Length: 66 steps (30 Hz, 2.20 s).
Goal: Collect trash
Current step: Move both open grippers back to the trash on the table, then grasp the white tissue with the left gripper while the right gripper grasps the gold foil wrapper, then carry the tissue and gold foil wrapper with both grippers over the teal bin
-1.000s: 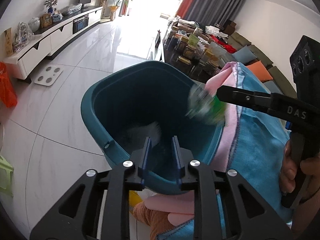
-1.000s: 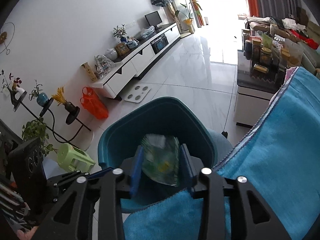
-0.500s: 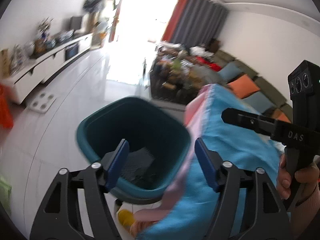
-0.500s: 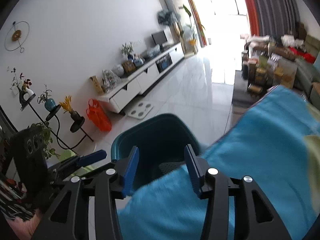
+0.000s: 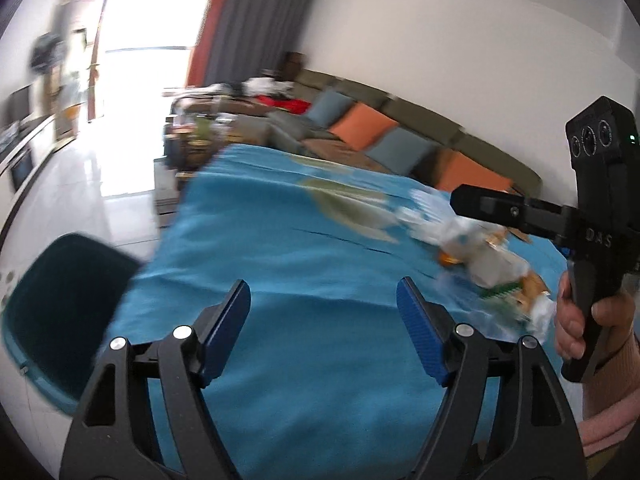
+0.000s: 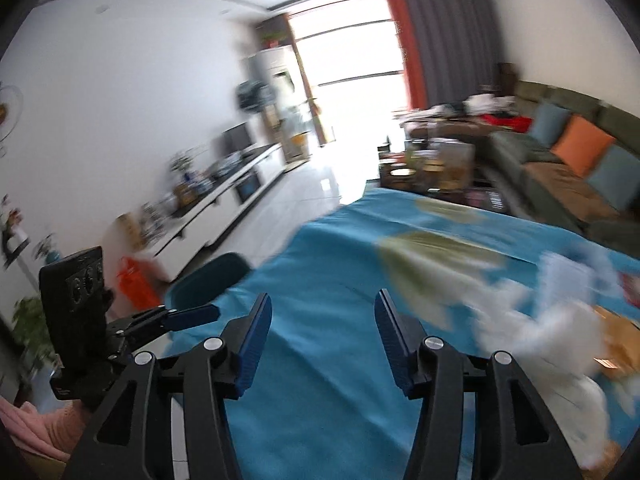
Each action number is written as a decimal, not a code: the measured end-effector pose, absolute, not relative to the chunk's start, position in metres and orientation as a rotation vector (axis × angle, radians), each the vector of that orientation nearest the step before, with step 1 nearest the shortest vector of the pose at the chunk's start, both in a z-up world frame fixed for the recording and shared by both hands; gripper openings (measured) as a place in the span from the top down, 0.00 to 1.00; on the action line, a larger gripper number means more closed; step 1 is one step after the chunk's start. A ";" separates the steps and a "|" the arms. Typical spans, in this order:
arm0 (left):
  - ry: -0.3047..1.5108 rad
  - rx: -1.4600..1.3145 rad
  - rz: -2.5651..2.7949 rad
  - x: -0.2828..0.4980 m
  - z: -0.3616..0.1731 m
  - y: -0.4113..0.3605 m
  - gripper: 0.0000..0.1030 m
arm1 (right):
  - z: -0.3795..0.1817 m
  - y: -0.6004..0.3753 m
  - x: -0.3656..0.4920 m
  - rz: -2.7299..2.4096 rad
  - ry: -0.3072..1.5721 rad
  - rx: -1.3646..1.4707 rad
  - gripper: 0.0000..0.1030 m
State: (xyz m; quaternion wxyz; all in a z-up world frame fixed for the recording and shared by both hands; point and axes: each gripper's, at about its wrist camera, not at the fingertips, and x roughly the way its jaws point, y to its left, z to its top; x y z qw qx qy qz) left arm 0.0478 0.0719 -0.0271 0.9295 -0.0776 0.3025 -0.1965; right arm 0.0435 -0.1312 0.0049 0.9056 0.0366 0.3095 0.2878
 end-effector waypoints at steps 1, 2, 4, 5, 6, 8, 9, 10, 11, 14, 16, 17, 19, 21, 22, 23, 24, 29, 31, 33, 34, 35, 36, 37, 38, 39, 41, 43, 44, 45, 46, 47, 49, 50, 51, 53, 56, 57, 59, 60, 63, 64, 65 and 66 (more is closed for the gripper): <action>0.623 -0.147 -0.428 0.049 -0.027 0.060 0.28 | 0.004 -0.147 0.041 0.560 0.637 0.090 0.50; 0.628 -0.137 -0.452 0.050 -0.028 0.050 0.28 | 0.003 -0.162 0.038 0.523 0.633 0.101 0.50; 0.639 -0.113 -0.509 0.048 -0.031 0.024 0.28 | 0.001 -0.187 0.033 0.465 0.627 0.123 0.50; 0.644 -0.094 -0.537 0.045 -0.032 0.011 0.28 | -0.001 -0.199 0.031 0.436 0.626 0.134 0.50; 0.648 -0.082 -0.555 0.045 -0.033 0.001 0.28 | -0.002 -0.210 0.029 0.409 0.623 0.142 0.50; 0.656 -0.064 -0.600 0.046 -0.036 -0.017 0.28 | -0.005 -0.239 0.024 0.341 0.616 0.164 0.50; 0.659 -0.051 -0.628 0.041 -0.036 -0.028 0.28 | -0.008 -0.248 0.019 0.324 0.614 0.172 0.50; 0.664 -0.040 -0.651 0.040 -0.037 -0.038 0.28 | -0.012 -0.262 0.016 0.295 0.615 0.186 0.50; 0.667 -0.032 -0.669 0.039 -0.038 -0.045 0.28 | -0.014 -0.272 0.013 0.271 0.614 0.194 0.50; 0.690 -0.006 -0.751 0.035 -0.041 -0.076 0.28 | -0.021 -0.297 0.005 0.216 0.616 0.213 0.50; 0.706 0.003 -0.798 0.033 -0.044 -0.093 0.28 | -0.029 -0.312 -0.001 0.190 0.624 0.234 0.50; 0.715 0.010 -0.825 0.031 -0.046 -0.102 0.28 | -0.033 -0.319 -0.005 0.181 0.629 0.242 0.50; 0.730 0.018 -0.888 0.025 -0.049 -0.118 0.28 | -0.041 -0.328 -0.011 0.166 0.642 0.253 0.50; 0.741 0.032 -0.942 0.020 -0.051 -0.133 0.28 | -0.048 -0.337 -0.015 0.156 0.652 0.270 0.50; 0.743 0.041 -0.963 0.016 -0.053 -0.140 0.28 | -0.051 -0.342 -0.018 0.153 0.654 0.278 0.50; 0.747 0.054 -0.988 0.013 -0.055 -0.149 0.29 | -0.055 -0.346 -0.020 0.150 0.657 0.291 0.50; 0.751 0.063 -1.002 0.012 -0.057 -0.156 0.30 | -0.057 -0.347 -0.020 0.148 0.657 0.300 0.50; 0.824 0.077 -1.052 0.014 -0.077 -0.186 0.50 | -0.065 -0.355 -0.023 0.154 0.668 0.327 0.50; 0.843 0.063 -1.057 0.017 -0.082 -0.188 0.59 | -0.070 -0.356 -0.020 0.161 0.686 0.337 0.50; 0.862 0.049 -1.064 0.020 -0.086 -0.191 0.70 | -0.076 -0.356 -0.018 0.167 0.705 0.352 0.50; 0.873 0.047 -1.063 0.022 -0.087 -0.191 0.78 | -0.080 -0.357 -0.016 0.173 0.718 0.365 0.50; 0.880 0.044 -1.062 0.023 -0.089 -0.191 0.82 | -0.083 -0.357 -0.015 0.177 0.728 0.376 0.50; 0.883 0.043 -1.061 0.023 -0.090 -0.191 0.88 | -0.086 -0.358 -0.014 0.184 0.735 0.388 0.50; 0.882 0.044 -1.059 0.023 -0.090 -0.190 0.89 | -0.087 -0.358 -0.013 0.192 0.739 0.397 0.50; 0.879 0.043 -1.060 0.023 -0.089 -0.188 0.90 | -0.089 -0.359 -0.013 0.202 0.745 0.409 0.51; 0.869 0.039 -1.063 0.022 -0.087 -0.184 0.92 | -0.090 -0.359 -0.013 0.204 0.748 0.416 0.54; 0.852 0.039 -1.063 0.019 -0.084 -0.179 0.93 | -0.092 -0.359 -0.012 0.213 0.755 0.421 0.70; 0.838 0.035 -1.066 0.017 -0.080 -0.174 0.94 | -0.091 -0.359 -0.014 0.216 0.754 0.424 0.75; 0.833 0.031 -1.063 0.016 -0.078 -0.171 0.95 | -0.090 -0.359 -0.016 0.212 0.748 0.417 0.76; 0.831 0.026 -1.064 0.015 -0.076 -0.169 0.95 | -0.088 -0.358 -0.017 0.209 0.744 0.411 0.78; 0.828 0.020 -1.064 0.015 -0.075 -0.165 0.95 | -0.086 -0.359 -0.019 0.204 0.739 0.407 0.78; 0.822 0.016 -1.058 0.014 -0.074 -0.161 0.95 | -0.084 -0.359 -0.021 0.197 0.733 0.404 0.79; 0.810 0.009 -1.051 0.012 -0.071 -0.155 0.95 | -0.080 -0.362 -0.024 0.167 0.725 0.384 0.81; 0.804 0.002 -1.049 0.012 -0.069 -0.150 0.95 | -0.077 -0.362 -0.025 0.153 0.722 0.374 0.81; 0.798 -0.004 -1.041 0.012 -0.067 -0.145 0.95 | -0.075 -0.363 -0.027 0.138 0.717 0.365 0.83; 0.785 -0.009 -1.027 0.011 -0.064 -0.138 0.95 | -0.070 -0.366 -0.031 0.116 0.703 0.356 0.85; 0.768 -0.031 -1.006 0.011 -0.057 -0.120 0.95 | -0.062 -0.371 -0.036 0.088 0.680 0.344 0.87; 0.764 -0.037 -0.999 0.011 -0.056 -0.116 0.95 | -0.059 -0.372 -0.038 0.081 0.672 0.339 0.88; 0.752 -0.052 -0.976 0.011 -0.053 -0.103 0.96 | -0.054 -0.372 -0.039 0.068 0.659 0.327 0.88; 0.749 -0.058 -0.968 0.011 -0.052 -0.101 0.96 | -0.051 -0.372 -0.041 0.058 0.647 0.318 0.88; 0.735 -0.078 -0.935 0.011 -0.048 -0.083 0.96 | -0.040 -0.373 -0.042 0.039 0.617 0.303 0.89; 0.731 -0.085 -0.924 0.012 -0.047 -0.078 0.96 | -0.035 -0.373 -0.044 0.035 0.603 0.298 0.89; 0.725 -0.095 -0.908 0.012 -0.046 -0.070 0.96 | -0.031 -0.372 -0.045 0.036 0.592 0.297 0.89; 0.721 -0.103 -0.897 0.012 -0.045 -0.064 0.96 | -0.026 -0.372 -0.047 0.038 0.577 0.296 0.89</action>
